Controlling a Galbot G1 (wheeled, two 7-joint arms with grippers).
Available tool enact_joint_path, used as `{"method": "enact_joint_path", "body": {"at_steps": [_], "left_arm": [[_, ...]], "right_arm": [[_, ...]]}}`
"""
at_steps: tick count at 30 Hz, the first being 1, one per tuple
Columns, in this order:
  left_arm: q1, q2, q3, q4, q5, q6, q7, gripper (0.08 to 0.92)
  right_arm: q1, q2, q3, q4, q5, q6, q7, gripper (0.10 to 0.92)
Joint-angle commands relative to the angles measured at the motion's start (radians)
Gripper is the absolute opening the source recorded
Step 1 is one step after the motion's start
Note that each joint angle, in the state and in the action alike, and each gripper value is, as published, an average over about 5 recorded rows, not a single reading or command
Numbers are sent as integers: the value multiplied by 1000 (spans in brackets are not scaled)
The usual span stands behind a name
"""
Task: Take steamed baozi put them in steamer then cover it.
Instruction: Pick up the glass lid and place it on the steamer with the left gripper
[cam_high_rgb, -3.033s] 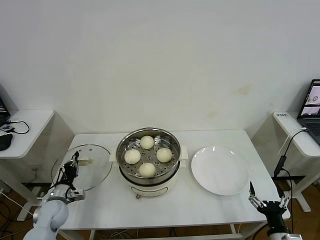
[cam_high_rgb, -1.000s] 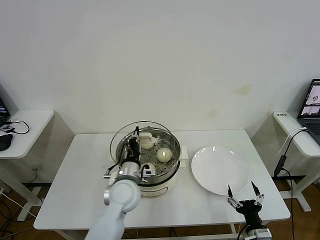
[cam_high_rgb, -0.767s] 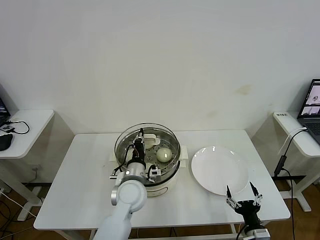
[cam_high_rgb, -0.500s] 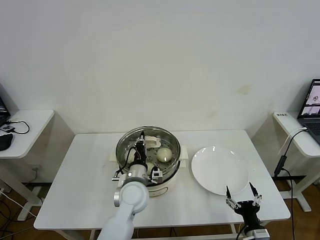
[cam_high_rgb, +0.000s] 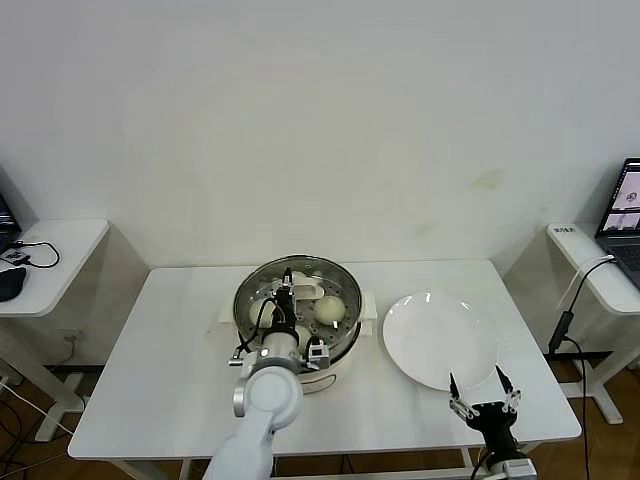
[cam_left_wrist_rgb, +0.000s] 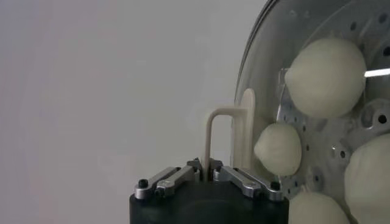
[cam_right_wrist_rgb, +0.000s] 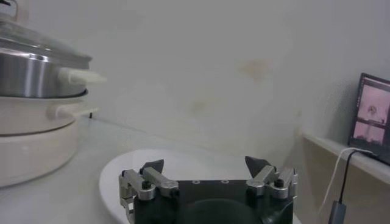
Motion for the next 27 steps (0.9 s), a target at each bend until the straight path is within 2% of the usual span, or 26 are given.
{"method": "enact_joint_path", "body": {"at_steps": [1, 3, 12, 21, 24, 27], "left_arm": [[3, -8, 1, 5, -5, -2, -14, 158], [5, -6, 1, -4, -10, -1, -16, 182], [53, 43, 7, -117, -43, -7, -15, 432], [217, 160, 15, -360, -202, -31, -53, 691], [305, 191, -19, -450, -305, -50, -112, 772], [407, 214, -91, -499, -588, -112, -261, 813]], "right_arm": [[-2, -1, -1, 0, -2, 1, -1, 823], [-3, -1, -1, 2, -3, 1, -1, 823], [-7, 1, -4, 6, -9, 1, -2, 823], [-19, 0, -5, 19, -15, 0, -3, 823], [-23, -3, -10, 19, -17, 1, -3, 823], [-28, -8, -17, 23, -14, 1, -4, 823]]}}
